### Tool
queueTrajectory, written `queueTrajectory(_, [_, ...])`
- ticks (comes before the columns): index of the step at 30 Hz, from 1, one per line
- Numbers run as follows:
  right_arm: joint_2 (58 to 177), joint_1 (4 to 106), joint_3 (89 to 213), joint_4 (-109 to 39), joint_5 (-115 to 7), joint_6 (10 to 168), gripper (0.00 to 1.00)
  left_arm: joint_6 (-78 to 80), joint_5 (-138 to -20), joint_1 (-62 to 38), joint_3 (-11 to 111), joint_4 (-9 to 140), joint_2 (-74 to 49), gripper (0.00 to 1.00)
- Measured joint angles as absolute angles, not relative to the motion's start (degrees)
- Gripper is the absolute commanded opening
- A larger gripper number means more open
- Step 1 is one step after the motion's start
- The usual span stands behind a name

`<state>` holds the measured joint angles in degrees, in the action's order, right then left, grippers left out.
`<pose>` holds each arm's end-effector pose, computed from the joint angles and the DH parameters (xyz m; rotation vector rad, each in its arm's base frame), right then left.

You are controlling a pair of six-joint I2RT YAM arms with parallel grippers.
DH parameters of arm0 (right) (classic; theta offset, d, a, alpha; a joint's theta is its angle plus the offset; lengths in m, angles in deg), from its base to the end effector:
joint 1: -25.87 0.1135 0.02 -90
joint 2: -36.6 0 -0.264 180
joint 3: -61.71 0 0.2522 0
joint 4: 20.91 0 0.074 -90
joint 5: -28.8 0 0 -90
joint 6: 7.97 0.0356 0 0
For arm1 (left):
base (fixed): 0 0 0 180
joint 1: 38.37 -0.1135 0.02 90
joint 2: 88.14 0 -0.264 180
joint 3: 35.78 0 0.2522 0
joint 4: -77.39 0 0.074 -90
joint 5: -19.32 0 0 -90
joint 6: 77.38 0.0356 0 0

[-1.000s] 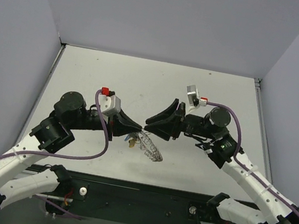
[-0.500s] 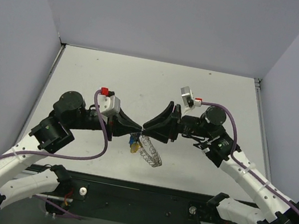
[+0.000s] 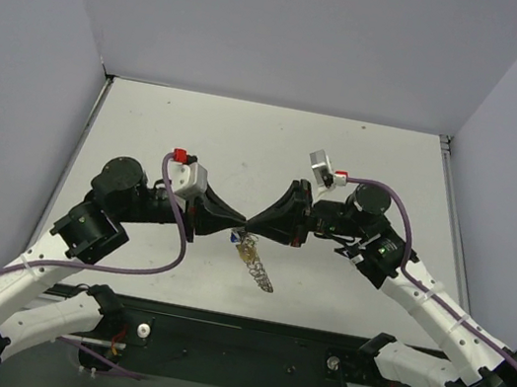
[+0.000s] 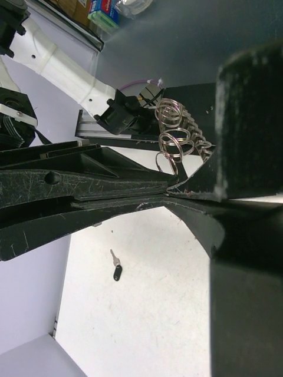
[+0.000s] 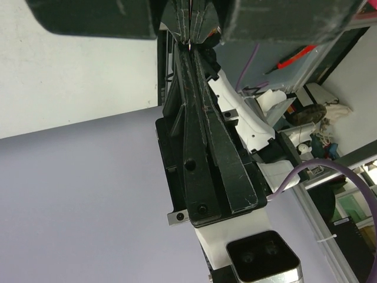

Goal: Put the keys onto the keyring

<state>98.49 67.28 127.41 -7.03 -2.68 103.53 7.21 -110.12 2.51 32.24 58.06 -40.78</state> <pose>0.1565 0.1785 0.3913 -1.1809 1.0846 1.5168 0.1202 -0.1340 0.3990 1.0287 1.3224 -1.1512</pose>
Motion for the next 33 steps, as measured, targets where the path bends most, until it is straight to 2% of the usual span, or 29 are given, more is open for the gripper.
queueTrajectory(1, [98.5,67.3,127.5,-7.1,-2.7,103.4,0.00,7.2,-109.9,2.5,32.2,58.1,-40.8,0.30])
queueTrajectory(2, [98.5,67.3,127.5,-7.1,-2.8,103.3,0.00,6.9,-109.3,2.5,32.2,58.1,-41.0,0.49])
queueTrajectory(6, [98.5,67.5,127.5,-8.9,-2.9,103.0,0.00,6.6,-106.0,2.5,32.3,59.4,-42.6,0.62])
queueTrajectory(12, [98.5,67.5,127.6,-10.9,-2.9,101.6,0.00,5.9,-100.9,2.5,32.4,60.9,-46.0,0.63])
queueTrajectory(16, [98.5,67.5,127.8,-12.4,-2.6,100.1,0.00,5.9,-100.5,2.5,32.5,60.2,-46.6,0.59])
queueTrajectory(25, [98.3,67.3,129.0,-13.5,3.7,98.2,0.00,8.8,-106.6,2.5,35.8,51.8,-43.2,0.50])
queueTrajectory(33, [98.0,67.1,129.8,-13.5,6.9,98.0,0.00,12.6,-112.2,2.5,39.0,43.7,-40.9,0.47])
